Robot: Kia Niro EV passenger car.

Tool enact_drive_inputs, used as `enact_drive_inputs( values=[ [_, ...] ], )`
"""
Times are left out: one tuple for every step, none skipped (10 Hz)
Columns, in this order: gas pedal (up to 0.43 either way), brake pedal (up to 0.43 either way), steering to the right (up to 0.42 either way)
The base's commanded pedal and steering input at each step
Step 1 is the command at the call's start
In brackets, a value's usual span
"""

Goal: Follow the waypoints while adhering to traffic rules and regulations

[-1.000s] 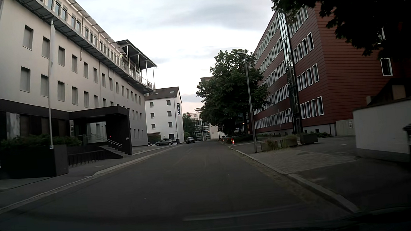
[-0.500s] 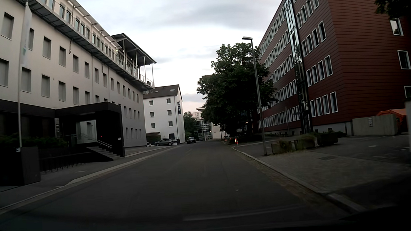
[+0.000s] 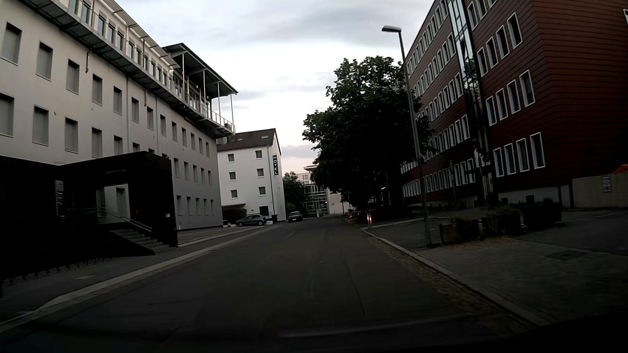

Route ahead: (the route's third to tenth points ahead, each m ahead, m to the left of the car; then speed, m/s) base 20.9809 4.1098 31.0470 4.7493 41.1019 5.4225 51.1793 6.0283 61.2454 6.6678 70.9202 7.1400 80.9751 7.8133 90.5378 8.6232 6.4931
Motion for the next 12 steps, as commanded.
enact_drive_inputs(
  values=[
    [0.138, 0.0, -0.007],
    [0.138, 0.0, -0.006],
    [0.13, 0.0, -0.006],
    [0.13, 0.0, -0.005],
    [0.13, 0.0, -0.006],
    [0.13, 0.0, -0.005],
    [0.13, 0.0, -0.005],
    [0.098, 0.0, -0.005],
    [0.098, 0.0, -0.005],
    [0.098, 0.0, -0.005],
    [0.098, 0.0, -0.004],
    [0.098, 0.0, -0.003]
  ],
)
